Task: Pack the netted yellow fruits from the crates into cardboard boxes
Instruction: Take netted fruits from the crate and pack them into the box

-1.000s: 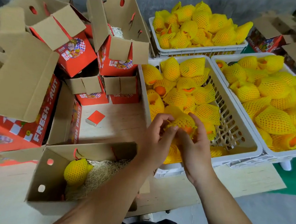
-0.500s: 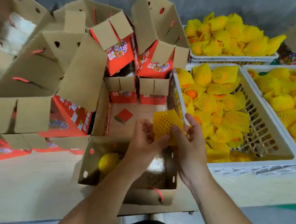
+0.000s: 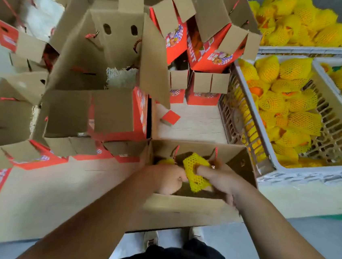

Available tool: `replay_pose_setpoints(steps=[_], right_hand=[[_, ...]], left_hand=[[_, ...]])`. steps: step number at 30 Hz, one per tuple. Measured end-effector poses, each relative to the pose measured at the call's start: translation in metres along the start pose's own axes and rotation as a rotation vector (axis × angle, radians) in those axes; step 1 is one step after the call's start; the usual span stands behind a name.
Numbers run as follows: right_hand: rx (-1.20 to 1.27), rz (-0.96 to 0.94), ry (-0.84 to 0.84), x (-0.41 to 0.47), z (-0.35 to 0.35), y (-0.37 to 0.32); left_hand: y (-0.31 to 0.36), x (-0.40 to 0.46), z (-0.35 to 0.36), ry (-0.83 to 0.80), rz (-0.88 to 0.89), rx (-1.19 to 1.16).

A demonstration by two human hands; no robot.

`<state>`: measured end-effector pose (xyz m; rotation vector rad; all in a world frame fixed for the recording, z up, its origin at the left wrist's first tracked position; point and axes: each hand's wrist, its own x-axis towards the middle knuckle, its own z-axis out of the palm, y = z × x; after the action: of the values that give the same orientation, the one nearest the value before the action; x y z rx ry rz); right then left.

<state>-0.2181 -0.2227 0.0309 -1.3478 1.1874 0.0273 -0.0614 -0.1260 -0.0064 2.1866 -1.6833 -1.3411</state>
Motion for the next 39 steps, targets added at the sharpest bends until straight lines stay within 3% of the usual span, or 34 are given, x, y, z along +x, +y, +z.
replay_pose_setpoints(steps=[3, 9, 13, 17, 20, 23, 26, 30, 35, 39], right_hand=[[-0.265, 0.049, 0.009, 0.028, 0.020, -0.007], [-0.473, 0.223, 0.205, 0.082, 0.045, 0.017], [-0.579, 0.279, 0.182, 0.087, 0.044, 0.016], [-0.686, 0.126, 0.131, 0.070, 0.021, 0.002], [-0.551, -0.136, 0.189, 0.043, -0.007, -0.003], [-0.137, -0.361, 0.256, 0.015, -0.026, -0.005], [0.108, -0.497, 0.371, 0.002, -0.058, -0.010], [0.085, -0.605, 0.504, 0.010, -0.125, -0.013], [-0.047, -0.531, 0.499, 0.051, -0.231, 0.000], [-0.599, -0.290, 0.341, 0.117, -0.308, 0.016]], left_hand=[[0.005, 0.015, 0.007, -0.096, -0.174, 0.254], [0.001, 0.018, 0.011, -0.167, -0.178, 0.255], [0.000, 0.019, 0.011, -0.109, -0.156, 0.227], [0.003, 0.015, 0.007, 0.049, -0.149, 0.193], [0.018, 0.013, 0.004, 0.224, -0.013, -0.226], [0.055, 0.020, -0.001, 0.403, 0.154, -0.661], [0.105, 0.047, -0.008, 0.479, 0.290, -0.769], [0.168, 0.092, -0.022, 0.552, 0.397, -0.623], [0.230, 0.159, -0.037, 0.661, 0.391, -0.134], [0.237, 0.198, -0.034, 0.657, 0.233, 0.412]])
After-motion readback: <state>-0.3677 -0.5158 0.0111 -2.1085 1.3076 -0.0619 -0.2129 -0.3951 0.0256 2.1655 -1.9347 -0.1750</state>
